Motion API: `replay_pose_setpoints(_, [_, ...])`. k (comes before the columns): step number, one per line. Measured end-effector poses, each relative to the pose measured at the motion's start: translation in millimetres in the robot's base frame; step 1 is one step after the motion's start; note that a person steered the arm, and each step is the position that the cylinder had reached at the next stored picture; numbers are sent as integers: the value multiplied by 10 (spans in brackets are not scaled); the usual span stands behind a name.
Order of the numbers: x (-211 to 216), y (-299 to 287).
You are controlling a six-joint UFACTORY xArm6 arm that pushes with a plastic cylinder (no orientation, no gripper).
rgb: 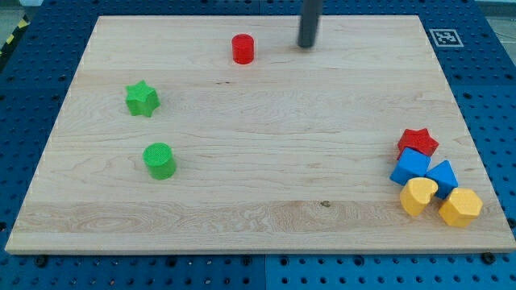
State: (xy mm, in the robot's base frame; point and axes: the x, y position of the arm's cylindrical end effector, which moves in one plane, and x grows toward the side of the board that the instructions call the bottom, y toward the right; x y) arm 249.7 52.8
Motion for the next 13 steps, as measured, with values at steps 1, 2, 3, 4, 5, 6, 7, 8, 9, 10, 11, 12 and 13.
replay_pose_setpoints(1, [-145, -301])
replay_pose_setpoints(2, [-149, -469])
replay_pose_setpoints(3, [-307, -883])
replay_pose_setpoints(4, [-384, -1126])
replay_pose_setpoints(5, [-384, -1272])
replay_pose_setpoints(6, [-385, -1510])
replay_pose_setpoints(7, [-385, -1640])
replay_pose_setpoints(8, [-393, -1695])
replay_pose_setpoints(9, [-497, -1984])
replay_pose_setpoints(10, [-535, -2077])
replay_pose_setpoints(11, [-546, -2083])
replay_pose_setpoints(12, [-468, -1880])
replay_pose_setpoints(13, [30, -1329])
